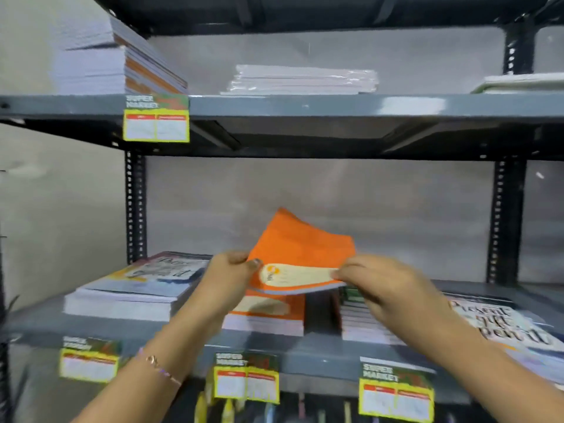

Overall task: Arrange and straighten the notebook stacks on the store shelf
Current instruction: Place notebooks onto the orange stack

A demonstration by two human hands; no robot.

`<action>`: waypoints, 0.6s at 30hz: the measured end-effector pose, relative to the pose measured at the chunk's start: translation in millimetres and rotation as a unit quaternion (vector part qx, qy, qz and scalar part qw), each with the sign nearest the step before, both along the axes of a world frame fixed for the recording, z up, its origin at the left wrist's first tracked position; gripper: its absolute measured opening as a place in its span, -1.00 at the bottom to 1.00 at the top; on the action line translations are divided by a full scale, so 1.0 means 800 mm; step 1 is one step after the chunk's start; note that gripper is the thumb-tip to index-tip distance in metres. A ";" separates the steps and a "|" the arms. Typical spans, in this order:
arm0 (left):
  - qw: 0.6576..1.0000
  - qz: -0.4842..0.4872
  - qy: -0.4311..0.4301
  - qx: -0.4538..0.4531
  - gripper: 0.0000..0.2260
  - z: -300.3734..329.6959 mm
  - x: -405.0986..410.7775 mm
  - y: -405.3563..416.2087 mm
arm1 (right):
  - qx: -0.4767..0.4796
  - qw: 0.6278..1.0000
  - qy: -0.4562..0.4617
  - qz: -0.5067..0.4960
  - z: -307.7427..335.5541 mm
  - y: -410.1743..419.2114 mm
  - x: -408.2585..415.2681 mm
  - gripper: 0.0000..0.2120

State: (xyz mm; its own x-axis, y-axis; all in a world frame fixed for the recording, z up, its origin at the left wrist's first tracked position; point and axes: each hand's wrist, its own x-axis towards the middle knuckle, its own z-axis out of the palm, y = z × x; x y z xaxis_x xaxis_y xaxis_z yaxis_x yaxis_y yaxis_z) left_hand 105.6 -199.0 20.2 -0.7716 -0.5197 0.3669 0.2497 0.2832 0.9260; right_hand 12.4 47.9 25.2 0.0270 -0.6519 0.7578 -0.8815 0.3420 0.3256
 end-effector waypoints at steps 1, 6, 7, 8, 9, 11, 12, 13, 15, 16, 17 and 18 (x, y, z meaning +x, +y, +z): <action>0.997 0.054 -0.028 -0.049 -0.80 -0.006 -0.009 -0.028 | 0.045 0.998 -0.047 -0.010 -0.002 -0.033 0.003 -0.57; 0.900 0.234 -0.213 -0.301 -0.78 -0.050 -0.054 -0.108 | 0.176 0.958 -0.157 -0.164 -0.027 -0.126 -0.010 -0.69; 0.878 0.229 -0.248 -0.339 -0.76 -0.057 -0.060 -0.115 | 0.209 0.943 -0.177 -0.187 -0.039 -0.138 -0.010 -0.68; 0.864 0.217 -0.275 -0.362 -0.75 -0.060 -0.063 -0.118 | 0.218 0.936 -0.195 -0.194 -0.046 -0.145 -0.013 -0.66; 0.854 0.212 -0.290 -0.376 -0.75 -0.060 -0.065 -0.121 | 0.225 0.932 -0.204 -0.199 -0.047 -0.147 -0.013 -0.64; 0.851 0.226 -0.288 -0.378 -0.73 -0.059 -0.062 -0.119 | 0.210 0.933 -0.236 -0.171 -0.044 -0.137 -0.012 -0.60; 0.856 0.249 -0.260 -0.371 -0.69 -0.059 -0.058 -0.113 | 0.185 0.936 -0.259 -0.153 -0.044 -0.127 -0.012 -0.53; 0.870 0.270 -0.205 -0.358 -0.66 -0.061 -0.054 -0.103 | 0.145 0.940 -0.282 -0.128 -0.047 -0.113 -0.010 -0.46; 0.914 0.258 -0.045 -0.308 -0.68 -0.059 -0.044 -0.063 | 0.031 0.940 -0.331 -0.081 -0.052 -0.072 -0.002 -0.43; 0.942 0.213 0.021 -0.259 -0.75 -0.055 -0.038 -0.035 | -0.041 0.932 -0.356 -0.059 -0.053 -0.047 0.004 -0.48; 0.972 0.141 0.057 -0.182 -0.82 -0.052 -0.039 -0.003 | -0.118 0.922 -0.366 -0.046 -0.055 -0.017 0.006 -0.56; 0.993 0.046 0.067 -0.086 -0.83 -0.050 -0.043 0.031 | -0.185 0.912 -0.361 -0.059 -0.058 0.017 0.004 -0.64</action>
State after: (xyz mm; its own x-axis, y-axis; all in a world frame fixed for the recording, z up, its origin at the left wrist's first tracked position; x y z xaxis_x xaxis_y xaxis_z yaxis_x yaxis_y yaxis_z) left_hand 71.0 -174.3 -19.7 -0.6623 -0.5064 0.5522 0.3324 0.4619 0.8223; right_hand 15.9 61.4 -21.4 -0.6199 -0.3139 0.7192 -0.7705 0.4169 -0.4822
